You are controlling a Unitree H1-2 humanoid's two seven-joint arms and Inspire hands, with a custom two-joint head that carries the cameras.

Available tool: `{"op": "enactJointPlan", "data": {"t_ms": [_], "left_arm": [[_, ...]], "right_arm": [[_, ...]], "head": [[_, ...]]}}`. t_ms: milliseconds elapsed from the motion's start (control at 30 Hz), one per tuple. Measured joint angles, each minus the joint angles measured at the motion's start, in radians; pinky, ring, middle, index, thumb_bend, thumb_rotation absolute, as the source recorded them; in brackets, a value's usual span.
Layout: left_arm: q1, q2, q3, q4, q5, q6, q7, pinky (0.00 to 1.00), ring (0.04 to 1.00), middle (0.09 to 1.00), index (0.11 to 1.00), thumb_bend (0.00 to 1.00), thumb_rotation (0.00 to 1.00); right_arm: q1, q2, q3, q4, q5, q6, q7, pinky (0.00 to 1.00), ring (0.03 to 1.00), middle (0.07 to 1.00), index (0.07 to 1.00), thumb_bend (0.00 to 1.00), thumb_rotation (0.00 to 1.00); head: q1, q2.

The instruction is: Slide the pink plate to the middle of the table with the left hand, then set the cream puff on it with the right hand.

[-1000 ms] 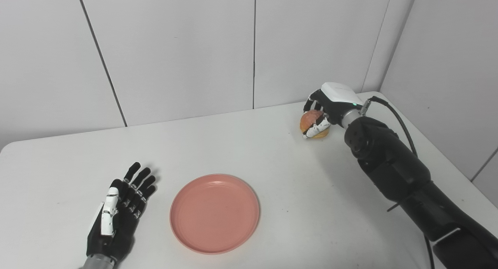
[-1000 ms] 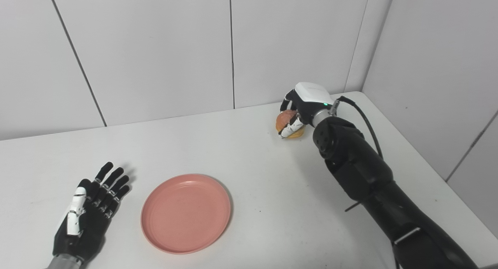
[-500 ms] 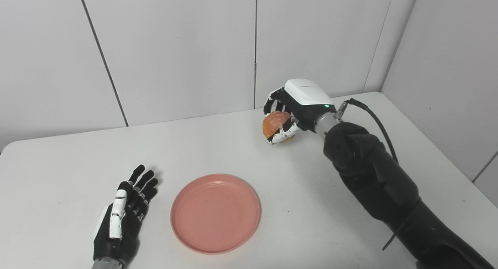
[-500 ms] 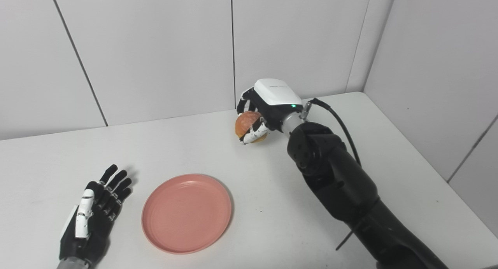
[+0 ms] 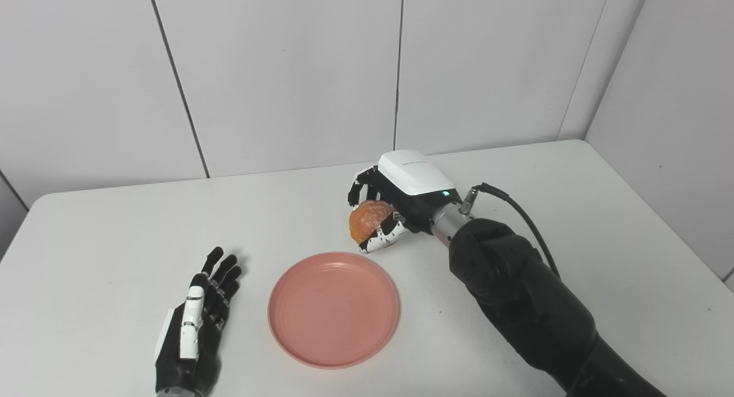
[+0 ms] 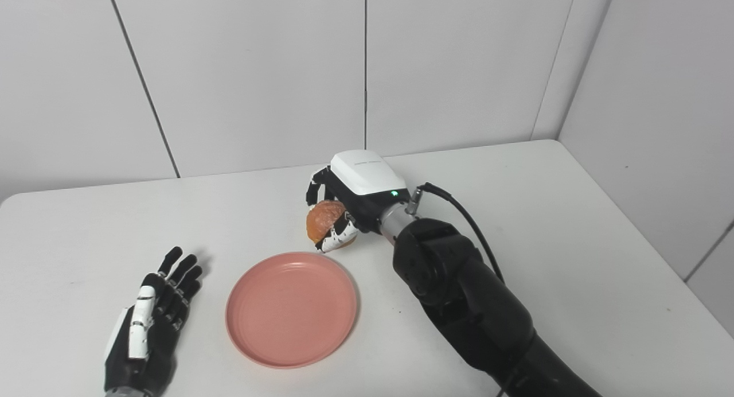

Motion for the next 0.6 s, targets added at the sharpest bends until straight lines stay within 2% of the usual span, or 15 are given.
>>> {"op": "enactJointPlan", "data": {"t_ms": [133,400,600], "left_arm": [[0.023,-0.013,-0.016,-0.025,0.023,-0.001,0.015,0.96,0.932,0.933,0.923,0.45,1.0],[0.034,-0.035,-0.028,-0.037,0.07,-0.009,0.052,0.96,0.926,0.927,0.91,0.47,1.0],[0.035,-0.046,-0.036,-0.043,0.09,-0.005,0.075,0.94,0.919,0.918,0.9,0.47,1.0]], "right_arm": [[0.006,0.024,0.008,-0.002,0.003,-0.016,0.008,0.33,0.392,0.438,0.533,0.52,0.0],[0.03,0.067,0.037,0.024,-0.005,-0.018,0.031,0.31,0.375,0.426,0.538,0.52,0.0],[0.068,0.072,0.054,0.05,0.0,-0.024,0.032,0.32,0.395,0.43,0.54,0.52,0.0]], "head": [[0.018,0.012],[0.075,0.041],[0.118,0.064]]}}
